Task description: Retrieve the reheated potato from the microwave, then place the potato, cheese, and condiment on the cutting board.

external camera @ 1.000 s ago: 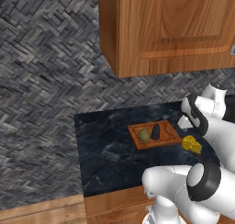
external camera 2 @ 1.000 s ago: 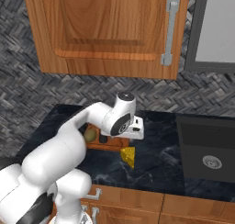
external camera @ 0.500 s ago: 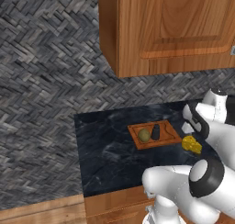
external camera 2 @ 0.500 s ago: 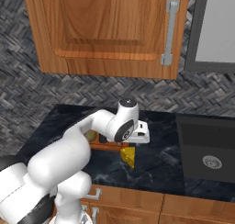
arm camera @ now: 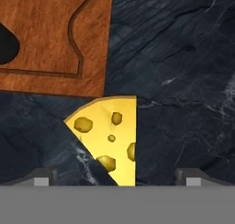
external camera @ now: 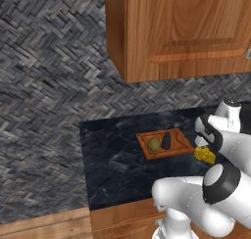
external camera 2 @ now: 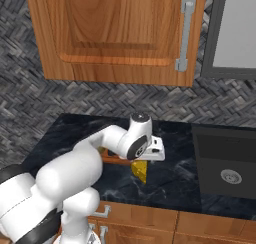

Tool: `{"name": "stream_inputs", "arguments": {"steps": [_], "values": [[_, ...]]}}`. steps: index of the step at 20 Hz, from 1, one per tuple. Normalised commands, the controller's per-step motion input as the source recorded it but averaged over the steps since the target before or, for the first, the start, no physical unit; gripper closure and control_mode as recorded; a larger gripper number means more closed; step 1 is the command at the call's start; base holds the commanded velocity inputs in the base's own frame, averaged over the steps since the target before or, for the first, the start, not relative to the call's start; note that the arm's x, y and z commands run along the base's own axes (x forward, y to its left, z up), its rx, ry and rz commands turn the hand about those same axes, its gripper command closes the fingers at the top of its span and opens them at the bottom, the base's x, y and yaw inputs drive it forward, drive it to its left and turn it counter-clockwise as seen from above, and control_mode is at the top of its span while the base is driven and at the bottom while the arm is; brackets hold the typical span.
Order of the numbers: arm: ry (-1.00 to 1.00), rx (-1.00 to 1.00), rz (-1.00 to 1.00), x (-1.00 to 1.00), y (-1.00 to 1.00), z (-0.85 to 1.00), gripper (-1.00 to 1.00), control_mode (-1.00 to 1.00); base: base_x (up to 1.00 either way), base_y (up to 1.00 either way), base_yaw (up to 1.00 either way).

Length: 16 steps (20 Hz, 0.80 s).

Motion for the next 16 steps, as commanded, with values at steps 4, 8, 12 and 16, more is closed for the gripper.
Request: {"name": "stream_inputs", "arguments": {"steps": [4, 8, 12, 16], "values": [[0.0, 0.0, 0.08, -0.06, -0.11, -0.11, -1.0, -1.0, 0.0, 0.0, 0.0], [0.02, 0.0, 0.22, -0.11, -0.01, -0.09, -1.0, -1.0, 0.0, 0.0, 0.0], [0.05, 0.0, 0.25, -0.02, 0.0, -0.03, -1.0, -1.0, 0.0, 0.0, 0.0], [0.09, 0.0, 0.21, -0.02, 0.0, -0.05, -1.0, -1.0, 0.0, 0.0, 0.0]]}}
